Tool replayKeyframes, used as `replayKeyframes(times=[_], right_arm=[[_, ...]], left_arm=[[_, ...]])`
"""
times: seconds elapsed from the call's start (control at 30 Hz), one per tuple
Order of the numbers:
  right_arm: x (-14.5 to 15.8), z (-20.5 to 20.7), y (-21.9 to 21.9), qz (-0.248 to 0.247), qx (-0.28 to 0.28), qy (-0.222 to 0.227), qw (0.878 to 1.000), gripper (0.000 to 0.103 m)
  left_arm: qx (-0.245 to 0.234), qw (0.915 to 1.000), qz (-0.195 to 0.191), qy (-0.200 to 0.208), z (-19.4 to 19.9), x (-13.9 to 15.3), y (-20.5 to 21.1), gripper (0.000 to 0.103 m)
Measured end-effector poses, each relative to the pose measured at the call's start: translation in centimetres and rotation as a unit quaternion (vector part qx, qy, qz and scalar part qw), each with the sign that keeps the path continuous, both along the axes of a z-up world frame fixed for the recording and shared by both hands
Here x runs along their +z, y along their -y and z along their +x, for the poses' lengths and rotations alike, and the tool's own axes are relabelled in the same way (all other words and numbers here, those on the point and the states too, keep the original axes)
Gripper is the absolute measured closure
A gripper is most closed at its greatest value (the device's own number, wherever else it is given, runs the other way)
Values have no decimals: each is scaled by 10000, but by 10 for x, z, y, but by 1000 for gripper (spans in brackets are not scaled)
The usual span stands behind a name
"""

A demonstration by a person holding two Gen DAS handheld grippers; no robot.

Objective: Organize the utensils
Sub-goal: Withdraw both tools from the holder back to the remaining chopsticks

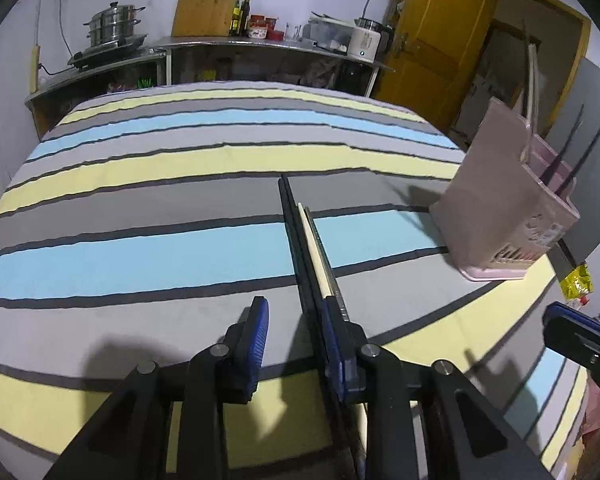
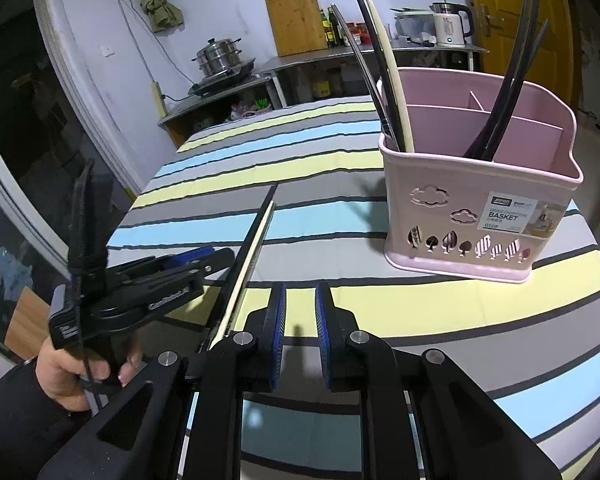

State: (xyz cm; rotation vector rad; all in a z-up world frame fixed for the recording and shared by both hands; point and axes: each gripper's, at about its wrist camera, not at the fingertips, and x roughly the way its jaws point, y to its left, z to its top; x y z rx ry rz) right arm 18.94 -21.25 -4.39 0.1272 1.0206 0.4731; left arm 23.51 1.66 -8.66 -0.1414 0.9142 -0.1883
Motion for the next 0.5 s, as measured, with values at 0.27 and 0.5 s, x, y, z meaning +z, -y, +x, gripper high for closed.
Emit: replayKeyframes(times=[0.27,0.5], right_arm=[[-7,6,-9,-11,77,-68,9999,88],[-13,7,-17,6,155,-113,9998,88]], left_arm=[[76,9995,268,172,0,-5,0,67],[141,9985,497,157,7,-5,-1,59]])
